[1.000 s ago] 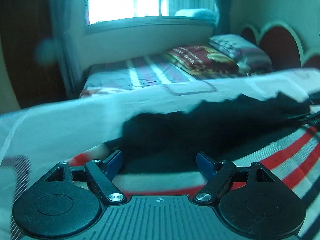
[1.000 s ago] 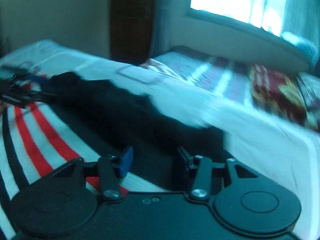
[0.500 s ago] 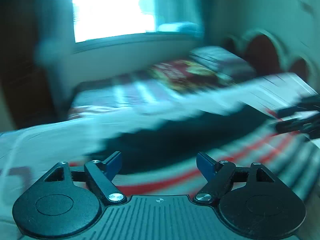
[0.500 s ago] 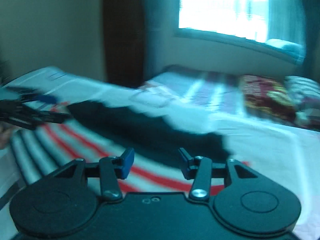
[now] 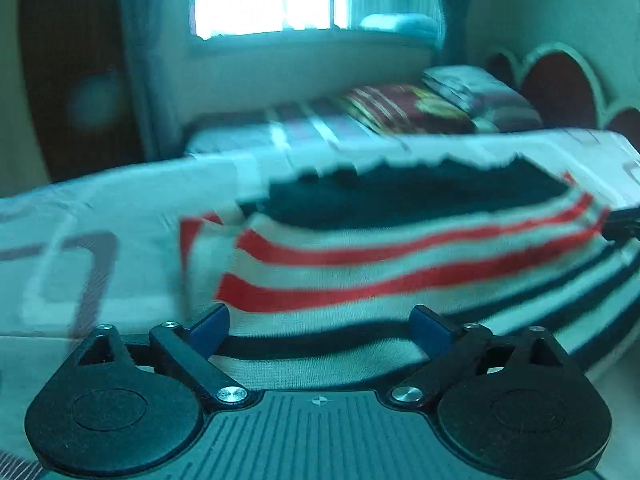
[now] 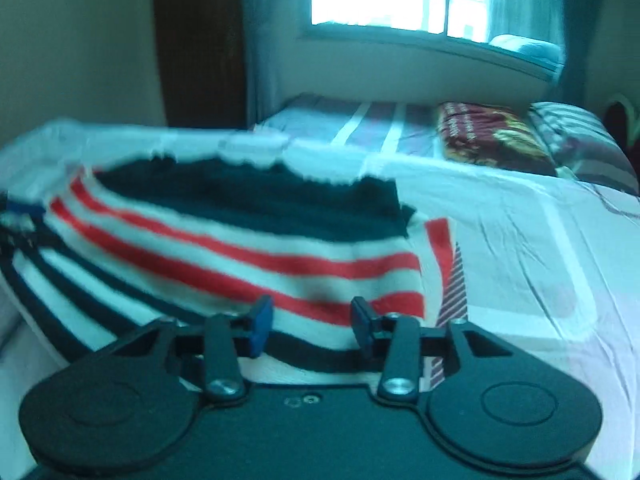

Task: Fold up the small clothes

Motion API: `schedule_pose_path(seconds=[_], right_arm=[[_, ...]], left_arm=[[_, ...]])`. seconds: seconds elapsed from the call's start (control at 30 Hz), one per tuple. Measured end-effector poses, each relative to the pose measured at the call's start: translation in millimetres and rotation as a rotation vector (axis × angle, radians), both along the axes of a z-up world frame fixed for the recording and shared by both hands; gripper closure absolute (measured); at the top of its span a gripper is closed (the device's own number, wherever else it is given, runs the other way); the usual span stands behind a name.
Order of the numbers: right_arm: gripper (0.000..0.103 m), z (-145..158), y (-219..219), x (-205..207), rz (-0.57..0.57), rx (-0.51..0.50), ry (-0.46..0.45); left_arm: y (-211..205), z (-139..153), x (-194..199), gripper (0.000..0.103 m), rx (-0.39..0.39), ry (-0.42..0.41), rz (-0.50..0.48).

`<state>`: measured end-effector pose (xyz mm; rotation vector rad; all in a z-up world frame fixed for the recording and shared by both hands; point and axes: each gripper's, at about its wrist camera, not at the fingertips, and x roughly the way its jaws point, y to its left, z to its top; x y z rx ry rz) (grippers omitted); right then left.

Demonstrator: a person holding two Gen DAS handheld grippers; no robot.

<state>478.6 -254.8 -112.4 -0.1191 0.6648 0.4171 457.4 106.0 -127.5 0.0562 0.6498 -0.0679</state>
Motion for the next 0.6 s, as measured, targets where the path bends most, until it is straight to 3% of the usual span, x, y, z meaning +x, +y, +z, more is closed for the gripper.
schedule_pose_path(seconds=[0.07,0.13,0.23,0.33,0.4,0.5,0.6], right_arm=[[0.068,9,11,-15,0.005,0.105,0.005],[0.071,7,35,-33,0.064,0.11,0.027],[0.072,-5,67,-50,0.111,0.07,0.04],[0.073,-20,80,-54,0.085,0.078,0.079],[0.073,-34,86,-60,0.076,0.04,0.066],[0.074,-40,97,-81,0.12,-0.085,-0.028],[0.076,-33,62,-87,0.034,-0.127,-0.042]], left_arm=[[-17,14,-10,0.007,-0.061,-0.051,-0.02],[-42,17,-19,0.007,-0.092,-0.04,-0.058],[-71,2,-28,0.007,-0.068,-0.002,-0.073],[-77,-21,-34,0.007,-0.03,0.027,-0.02],[-76,-29,-39,0.007,-0.002,0.015,-0.008],[-68,-28,-47,0.007,0.017,0.018,-0.019],[-34,-25,-56,0.007,-0.003,0.037,0.034]])
